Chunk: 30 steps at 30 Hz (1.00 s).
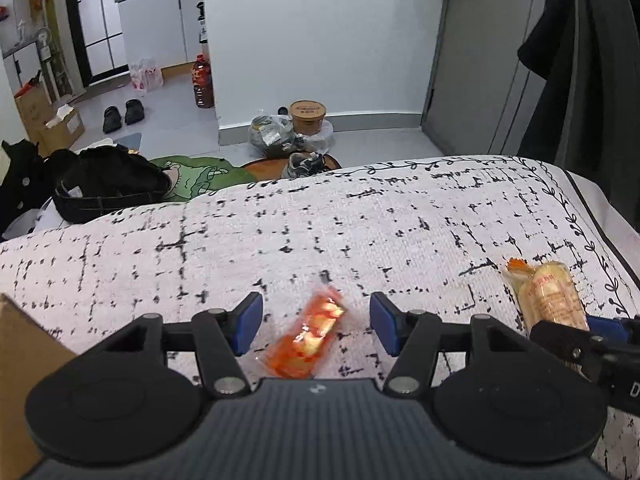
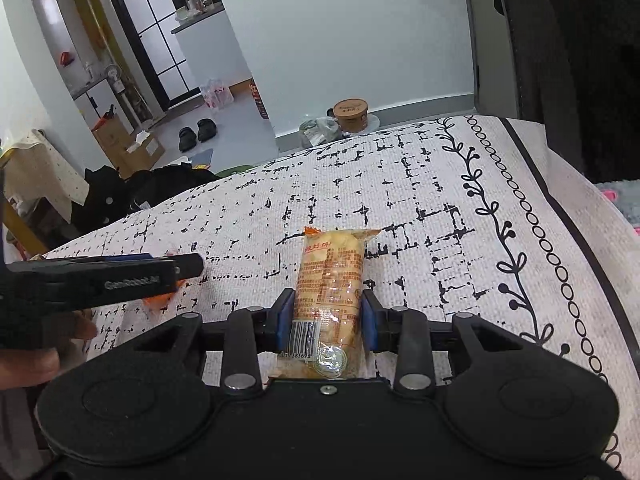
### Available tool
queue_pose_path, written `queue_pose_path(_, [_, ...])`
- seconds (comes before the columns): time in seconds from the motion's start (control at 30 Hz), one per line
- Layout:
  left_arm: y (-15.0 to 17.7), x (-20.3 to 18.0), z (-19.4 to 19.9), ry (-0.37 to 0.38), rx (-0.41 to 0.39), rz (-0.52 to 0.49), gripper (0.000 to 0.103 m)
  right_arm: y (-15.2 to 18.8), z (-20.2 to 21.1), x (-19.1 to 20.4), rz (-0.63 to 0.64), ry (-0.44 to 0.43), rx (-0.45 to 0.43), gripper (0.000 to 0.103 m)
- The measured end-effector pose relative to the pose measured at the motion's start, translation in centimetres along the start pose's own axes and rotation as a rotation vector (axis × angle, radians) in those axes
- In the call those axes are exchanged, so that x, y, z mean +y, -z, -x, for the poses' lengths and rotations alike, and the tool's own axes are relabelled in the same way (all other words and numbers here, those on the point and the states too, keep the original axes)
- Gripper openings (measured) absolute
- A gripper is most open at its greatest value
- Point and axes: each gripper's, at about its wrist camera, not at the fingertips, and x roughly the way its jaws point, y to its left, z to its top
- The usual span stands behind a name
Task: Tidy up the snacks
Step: 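Grasp the orange packet with the left tool while the right tool grasps the cake pack, then carry both snacks over the cardboard box and open both tools to drop them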
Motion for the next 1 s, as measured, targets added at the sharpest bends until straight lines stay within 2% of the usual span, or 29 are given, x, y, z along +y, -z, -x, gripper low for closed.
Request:
queue_pose_path(0.07, [0.2,-0.3,-0.4,0.004,0.013,-0.013,0.059,0.0,0.1,-0.1,-0.007,-0.005,0.0,0.034])
queue_pose_path(0.27, [1.3,0.2,-0.1,0.008,0.032,0.036,0.058,0.2,0.3,-0.4,-0.029,-0.009,-0.004,0.034])
queue_pose_path(0.37, [1.6,0.1,0.2,0.021,0.032,0.044,0.042,0.2,0.4,-0.1,-0.029,-0.012,-0.012,0.034])
queue_pose_path(0.43, [1.6,0.1,0.4,0.012,0.032,0.044,0.022,0.3,0.5,0.2,-0.027,-0.019,-0.018,0.034])
queue_pose_path(0.5, [1.5,0.3,0.5,-0.006,0.03,0.042,0.019,0.3,0.5,0.6,-0.026,-0.027,-0.021,0.034])
queue_pose_path(0.73, [1.6,0.8,2.2,0.01,0.022,0.063,0.018,-0.3,0.7,1.6,-0.045,-0.061,-0.047,0.034])
queue_pose_path(1.0, [1.0,1.9,6.3,0.013,-0.03,0.105,0.018,-0.8,1.0,3.9,-0.049,-0.115,-0.071,0.034])
